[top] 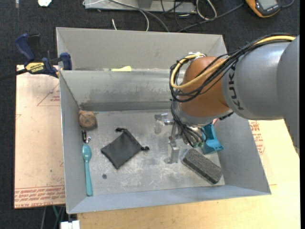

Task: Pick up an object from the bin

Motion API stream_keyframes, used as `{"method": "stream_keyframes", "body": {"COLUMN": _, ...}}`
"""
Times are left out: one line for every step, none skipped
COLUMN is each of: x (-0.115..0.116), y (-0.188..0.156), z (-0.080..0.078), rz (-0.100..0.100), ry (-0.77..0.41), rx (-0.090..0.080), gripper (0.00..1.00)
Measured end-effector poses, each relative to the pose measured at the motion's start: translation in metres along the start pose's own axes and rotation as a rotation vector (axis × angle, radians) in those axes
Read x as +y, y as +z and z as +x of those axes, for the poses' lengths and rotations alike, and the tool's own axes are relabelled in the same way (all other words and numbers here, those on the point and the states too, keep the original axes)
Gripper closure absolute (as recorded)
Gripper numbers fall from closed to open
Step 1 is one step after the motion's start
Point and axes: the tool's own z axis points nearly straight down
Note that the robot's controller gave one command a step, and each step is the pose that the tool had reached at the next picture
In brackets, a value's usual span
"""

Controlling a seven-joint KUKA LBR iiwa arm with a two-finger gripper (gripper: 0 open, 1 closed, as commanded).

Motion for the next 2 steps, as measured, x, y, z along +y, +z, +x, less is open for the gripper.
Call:
{"method": "stream_keyframes", "body": {"x": 0.012, "y": 0.009, "z": -0.029, "rz": 0.004, "ry": -0.031, "rx": -0.015, "gripper": 0.00}}
{"method": "stream_keyframes", "body": {"x": 0.022, "y": -0.027, "z": -0.016, "rz": 0.000, "ry": -0.040, "rx": -0.003, "gripper": 0.00}}
